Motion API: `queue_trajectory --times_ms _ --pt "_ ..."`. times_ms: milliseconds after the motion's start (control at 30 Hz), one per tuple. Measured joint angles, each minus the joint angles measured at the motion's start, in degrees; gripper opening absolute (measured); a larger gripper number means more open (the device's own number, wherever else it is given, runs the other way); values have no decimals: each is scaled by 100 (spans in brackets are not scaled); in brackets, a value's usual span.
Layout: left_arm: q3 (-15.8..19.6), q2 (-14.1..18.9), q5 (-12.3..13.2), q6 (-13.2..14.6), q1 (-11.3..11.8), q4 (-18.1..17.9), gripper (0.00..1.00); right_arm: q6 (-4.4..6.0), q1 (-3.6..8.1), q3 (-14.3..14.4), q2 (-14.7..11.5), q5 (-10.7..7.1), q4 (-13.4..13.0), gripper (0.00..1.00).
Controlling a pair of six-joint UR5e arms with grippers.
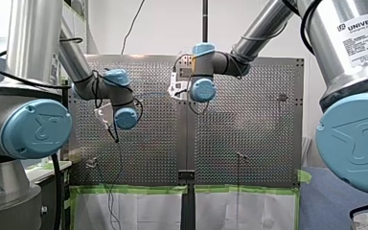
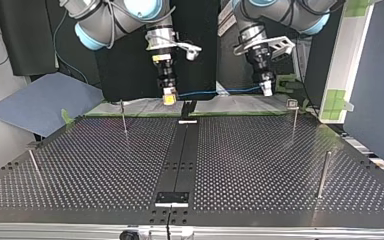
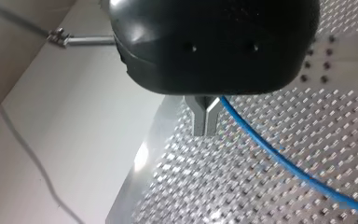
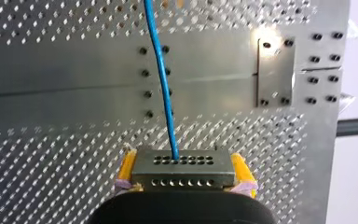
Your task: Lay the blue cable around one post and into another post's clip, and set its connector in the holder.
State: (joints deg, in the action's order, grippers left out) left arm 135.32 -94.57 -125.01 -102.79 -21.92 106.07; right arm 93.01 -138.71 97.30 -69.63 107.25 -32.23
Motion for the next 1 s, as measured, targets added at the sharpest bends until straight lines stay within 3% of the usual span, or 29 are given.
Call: queue_trajectory --times_ms 167,533,1000 --pt "-52 227 77 -224 227 225 0 -72 -16 -242 4 -194 143 0" --pt "-335 731 138 -729 731 730 0 -185 -58 -740 6 -435 561 0" --pt "-935 1135 703 -1372 1378 1374 0 -211 -73 -1429 22 -603 764 0"
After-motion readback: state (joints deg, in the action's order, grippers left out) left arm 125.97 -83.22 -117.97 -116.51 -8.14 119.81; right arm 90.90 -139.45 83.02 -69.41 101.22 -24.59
